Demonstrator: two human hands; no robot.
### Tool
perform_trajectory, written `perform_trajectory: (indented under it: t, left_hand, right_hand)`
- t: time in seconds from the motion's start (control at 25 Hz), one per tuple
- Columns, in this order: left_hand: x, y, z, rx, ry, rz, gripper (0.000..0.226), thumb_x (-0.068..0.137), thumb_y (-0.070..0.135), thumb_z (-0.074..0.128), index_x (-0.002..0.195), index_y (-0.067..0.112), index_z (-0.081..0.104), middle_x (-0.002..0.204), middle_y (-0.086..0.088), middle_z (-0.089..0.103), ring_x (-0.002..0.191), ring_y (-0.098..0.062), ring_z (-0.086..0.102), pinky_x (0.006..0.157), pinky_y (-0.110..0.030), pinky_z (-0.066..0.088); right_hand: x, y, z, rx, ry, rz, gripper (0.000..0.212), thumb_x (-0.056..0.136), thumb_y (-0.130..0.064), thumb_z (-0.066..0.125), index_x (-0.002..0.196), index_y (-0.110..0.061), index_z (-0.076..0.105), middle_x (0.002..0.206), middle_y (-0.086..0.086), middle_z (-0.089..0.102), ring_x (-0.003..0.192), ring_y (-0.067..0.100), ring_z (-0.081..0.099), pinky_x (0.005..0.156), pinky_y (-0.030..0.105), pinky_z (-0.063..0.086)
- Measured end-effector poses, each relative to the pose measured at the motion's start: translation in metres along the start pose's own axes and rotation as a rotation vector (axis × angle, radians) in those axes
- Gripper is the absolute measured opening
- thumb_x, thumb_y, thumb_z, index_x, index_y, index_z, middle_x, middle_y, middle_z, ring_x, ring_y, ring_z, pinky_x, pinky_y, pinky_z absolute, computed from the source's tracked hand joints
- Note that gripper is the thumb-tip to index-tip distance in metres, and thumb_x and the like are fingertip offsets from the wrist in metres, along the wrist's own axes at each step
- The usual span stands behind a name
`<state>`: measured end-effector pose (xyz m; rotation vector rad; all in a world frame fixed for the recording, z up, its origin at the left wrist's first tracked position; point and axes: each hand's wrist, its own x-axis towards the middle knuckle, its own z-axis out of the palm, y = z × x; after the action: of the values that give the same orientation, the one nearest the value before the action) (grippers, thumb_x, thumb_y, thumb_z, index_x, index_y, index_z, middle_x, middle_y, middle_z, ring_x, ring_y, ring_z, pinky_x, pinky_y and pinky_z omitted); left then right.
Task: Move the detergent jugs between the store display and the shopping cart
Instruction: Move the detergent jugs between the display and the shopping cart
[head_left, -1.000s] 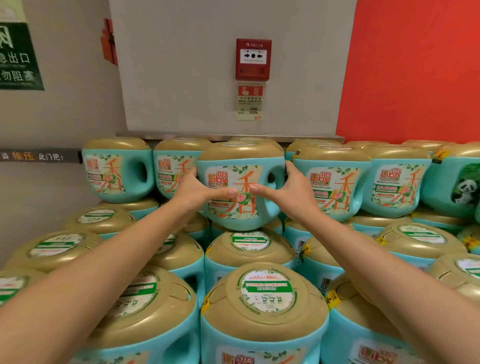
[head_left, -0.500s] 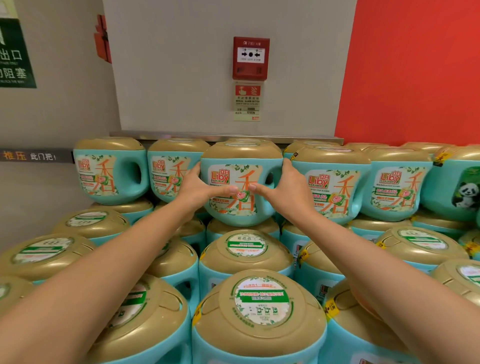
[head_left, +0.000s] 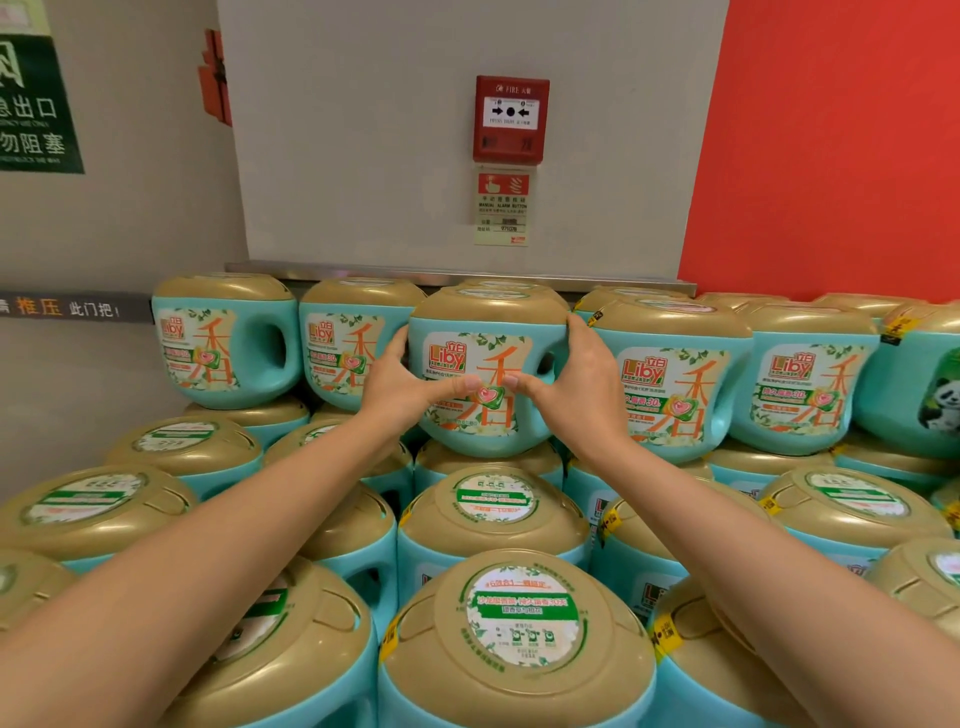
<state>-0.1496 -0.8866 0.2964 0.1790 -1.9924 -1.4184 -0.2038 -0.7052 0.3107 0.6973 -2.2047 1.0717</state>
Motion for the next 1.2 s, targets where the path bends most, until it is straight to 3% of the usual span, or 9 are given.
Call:
perform_trajectory:
  t: [0.16,0.28,0.36,0.48,0.64,0.8,0.88,0.96,1.2]
  left_hand:
    - [-0.002,-0.004,0.006,-0.001,0.050,-0.012,0.109,0.052,0.034,0.091,0.142,0.020,0.031,0.109,0.020,0.055,0.100,-0.002,0.054,0.075,-0.012,0.041]
    - [-0.003,-0.002,0.006,0.035,0.052,-0.013,0.117,0.041,0.046,0.087,0.141,0.022,0.031,0.101,0.025,0.053,0.087,0.011,0.050,0.065,-0.007,0.037]
    - [-0.003,-0.001,0.005,0.053,0.057,-0.020,0.121,0.036,0.051,0.083,0.141,0.023,0.033,0.101,0.024,0.050,0.090,0.006,0.050,0.065,-0.007,0.038]
    - [-0.005,0.000,0.005,0.194,0.104,-0.025,0.116,0.042,0.055,0.087,0.141,0.023,0.036,0.122,0.010,0.052,0.111,-0.009,0.049,0.085,-0.020,0.043]
    - [-0.013,0.009,-0.004,0.298,0.118,-0.087,0.091,0.062,0.049,0.086,0.136,0.017,0.044,0.134,-0.003,0.054,0.119,-0.019,0.053,0.095,-0.037,0.047]
    - [-0.052,0.041,-0.019,0.185,0.134,-0.007,0.027,0.092,0.034,0.063,0.116,0.020,0.061,0.119,0.004,0.062,0.104,-0.010,0.056,0.082,-0.020,0.048]
    - [-0.092,0.063,-0.022,-0.045,0.020,0.021,0.009,0.095,0.021,0.060,0.099,0.026,0.065,0.099,0.013,0.067,0.095,-0.004,0.062,0.075,-0.016,0.052]
    - [-0.141,0.079,-0.021,-0.182,-0.131,0.091,0.017,0.093,0.012,0.060,0.093,0.028,0.067,0.086,0.013,0.071,0.081,0.001,0.064,0.065,-0.010,0.050]
    - [-0.288,0.081,0.023,-0.422,-0.470,-0.049,0.012,0.086,0.014,0.063,0.091,0.022,0.071,0.082,0.005,0.074,0.072,-0.001,0.066,0.062,-0.010,0.048]
  right_hand:
    - [-0.002,0.002,-0.001,0.000,0.032,-0.005,0.085,0.072,-0.043,0.080,0.140,-0.011,0.040,0.137,0.004,0.052,0.130,0.020,0.045,0.107,0.039,0.041]
    - [-0.003,0.004,0.001,-0.092,0.059,-0.033,0.087,0.073,-0.050,0.077,0.141,-0.011,0.039,0.139,0.003,0.049,0.132,0.021,0.039,0.109,0.037,0.037]
    - [-0.001,0.006,0.000,-0.143,0.079,-0.053,0.088,0.072,-0.052,0.077,0.139,-0.010,0.040,0.138,0.004,0.049,0.130,0.022,0.037,0.108,0.036,0.036]
    - [0.000,0.008,-0.001,-0.049,0.043,-0.035,0.087,0.072,-0.047,0.079,0.140,-0.010,0.039,0.137,0.005,0.047,0.128,0.022,0.041,0.108,0.037,0.039]
    - [-0.003,0.002,-0.018,0.044,-0.037,0.014,0.066,0.084,-0.033,0.073,0.139,-0.011,0.043,0.133,0.003,0.052,0.117,0.017,0.050,0.099,0.031,0.041]
    - [-0.035,-0.005,-0.068,0.212,-0.009,0.098,0.025,0.090,-0.024,0.065,0.113,-0.013,0.065,0.095,0.003,0.070,0.080,0.014,0.064,0.081,0.037,0.055]
    - [-0.079,-0.006,-0.099,0.376,0.076,0.116,0.009,0.089,-0.019,0.065,0.097,-0.018,0.068,0.082,0.007,0.072,0.067,0.013,0.065,0.066,0.029,0.056]
    - [-0.136,-0.005,-0.130,0.475,0.184,0.139,0.005,0.086,-0.019,0.065,0.088,-0.022,0.068,0.067,-0.002,0.069,0.058,0.008,0.062,0.055,0.018,0.049]
    - [-0.329,0.036,-0.212,0.436,0.321,0.455,0.014,0.089,-0.004,0.063,0.086,-0.017,0.069,0.060,0.000,0.061,0.051,0.007,0.051,0.053,0.014,0.044]
